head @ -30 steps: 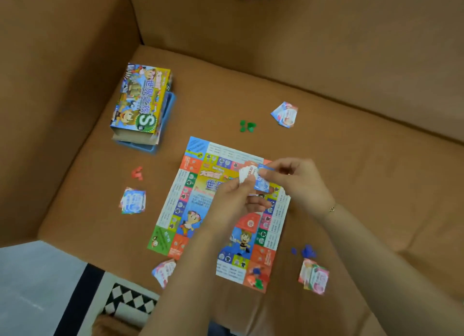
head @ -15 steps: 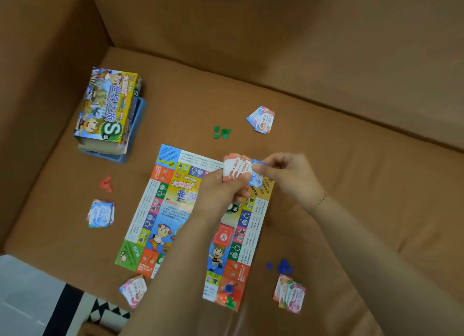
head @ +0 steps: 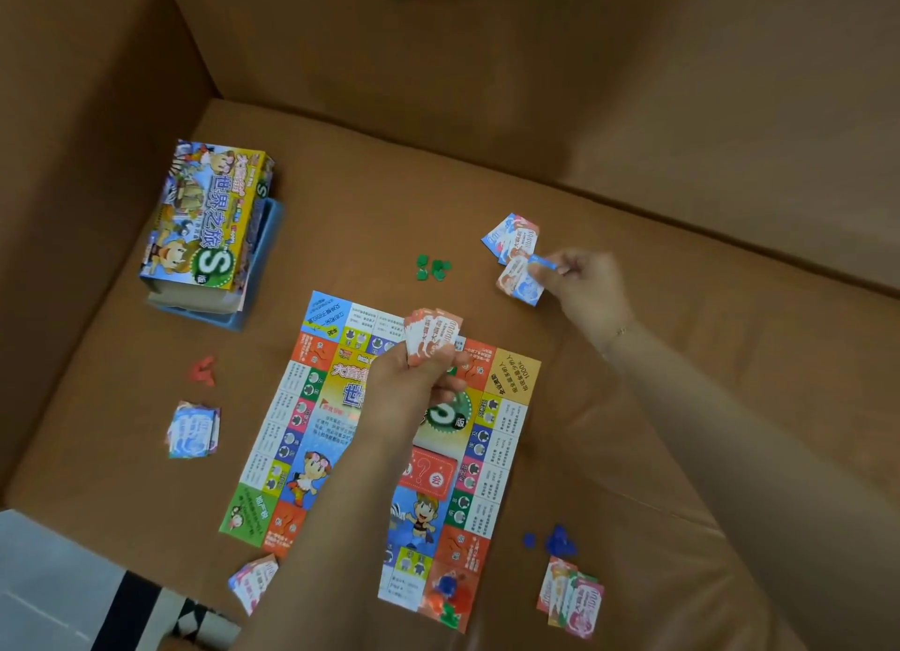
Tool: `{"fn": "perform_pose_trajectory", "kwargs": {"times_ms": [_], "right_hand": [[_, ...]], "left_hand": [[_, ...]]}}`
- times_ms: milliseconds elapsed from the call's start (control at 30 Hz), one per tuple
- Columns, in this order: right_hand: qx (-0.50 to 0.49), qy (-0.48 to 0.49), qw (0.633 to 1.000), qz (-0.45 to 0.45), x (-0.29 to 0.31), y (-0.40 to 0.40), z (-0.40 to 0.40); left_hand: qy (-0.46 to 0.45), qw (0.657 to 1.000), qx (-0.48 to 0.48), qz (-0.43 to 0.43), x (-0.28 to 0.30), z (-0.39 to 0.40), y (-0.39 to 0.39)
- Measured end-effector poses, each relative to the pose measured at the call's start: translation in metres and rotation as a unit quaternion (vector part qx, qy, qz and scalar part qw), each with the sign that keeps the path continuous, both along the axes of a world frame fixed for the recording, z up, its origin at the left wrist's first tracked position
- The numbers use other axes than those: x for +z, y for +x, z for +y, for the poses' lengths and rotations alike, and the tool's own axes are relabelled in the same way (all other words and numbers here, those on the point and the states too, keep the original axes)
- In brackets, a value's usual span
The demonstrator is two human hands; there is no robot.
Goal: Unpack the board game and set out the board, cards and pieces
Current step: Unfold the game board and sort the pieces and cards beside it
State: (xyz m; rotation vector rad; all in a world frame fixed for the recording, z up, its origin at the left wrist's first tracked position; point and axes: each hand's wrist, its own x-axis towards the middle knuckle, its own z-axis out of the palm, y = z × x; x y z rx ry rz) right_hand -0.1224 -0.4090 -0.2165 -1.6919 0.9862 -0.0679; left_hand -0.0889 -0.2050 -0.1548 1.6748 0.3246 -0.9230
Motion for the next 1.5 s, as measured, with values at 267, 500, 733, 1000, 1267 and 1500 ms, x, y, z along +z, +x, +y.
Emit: {"fn": "perform_pose_trajectory", "kwargs": {"times_ms": [267,500,733,1000,1267,1500], "right_hand": [[0.084,-0.231,0.964,0.098,-0.017,0.044,-0.021],[0.013,-0.22,0.975,0.035,0.01,0.035,-0.011],[0.003,0.142,0.988,-0.061,0.071,-0.068,0.08],[-0.129,0.198,0.97,-0.05,0.074,-0.143,0.134],[-0.137,0.128,0.982,-0.036,0.068,-0.181,0.147],[-0.168,0.23,0.953,-0.099,0.078,-0.192,0.149]], "left_hand": [[0.044,0.997,-0.055,0.036,-0.007,-0.005,-0.003],[-0.004,0.997,-0.014,0.081,0.003,-0.004,-0.008],[-0.018,0.995,-0.092,0.036,0.017,0.019,-0.047],[-0.028,0.985,-0.162,0.047,0.018,0.038,-0.1],[-0.062,0.985,-0.135,0.082,0.024,0.046,-0.123],[-0.04,0.986,-0.146,0.063,0.024,0.053,-0.124]]}}
